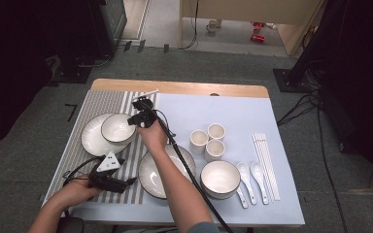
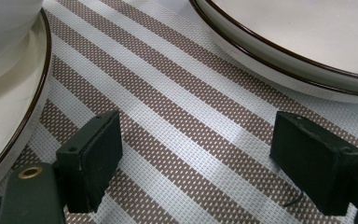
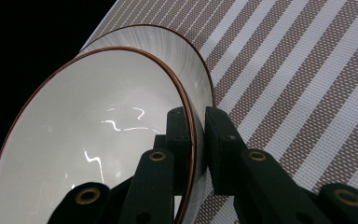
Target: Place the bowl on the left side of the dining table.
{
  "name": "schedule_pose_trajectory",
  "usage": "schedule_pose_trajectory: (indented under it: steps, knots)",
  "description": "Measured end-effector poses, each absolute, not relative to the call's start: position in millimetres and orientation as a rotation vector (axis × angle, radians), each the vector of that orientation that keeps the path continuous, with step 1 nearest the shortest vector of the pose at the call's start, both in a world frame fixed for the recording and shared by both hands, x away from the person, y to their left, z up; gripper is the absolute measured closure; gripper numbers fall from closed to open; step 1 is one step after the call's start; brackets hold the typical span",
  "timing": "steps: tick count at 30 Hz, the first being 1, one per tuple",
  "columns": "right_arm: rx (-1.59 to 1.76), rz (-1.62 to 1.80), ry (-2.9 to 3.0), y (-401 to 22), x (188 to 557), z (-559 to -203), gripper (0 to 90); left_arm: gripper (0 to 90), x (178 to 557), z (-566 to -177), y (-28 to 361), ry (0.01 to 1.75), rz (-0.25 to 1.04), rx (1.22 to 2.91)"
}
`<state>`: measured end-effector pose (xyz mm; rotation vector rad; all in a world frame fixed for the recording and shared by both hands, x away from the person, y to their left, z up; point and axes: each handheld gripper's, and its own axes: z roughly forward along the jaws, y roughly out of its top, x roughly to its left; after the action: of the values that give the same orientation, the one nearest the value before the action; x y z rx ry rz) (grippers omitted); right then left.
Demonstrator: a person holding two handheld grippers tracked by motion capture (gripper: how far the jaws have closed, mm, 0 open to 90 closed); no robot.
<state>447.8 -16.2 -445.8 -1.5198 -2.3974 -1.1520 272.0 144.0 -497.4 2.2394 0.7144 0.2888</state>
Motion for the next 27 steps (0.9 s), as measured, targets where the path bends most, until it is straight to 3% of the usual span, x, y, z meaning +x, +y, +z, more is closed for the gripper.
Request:
schedule_pose_trajectory:
  steps: [27]
  knots:
    - [-1.417, -1.246, -2.419, -18.9, 445.4, -440.4, 71.2, 16.6, 271.9, -497.4, 143.9, 0.715, 0.289, 2.238]
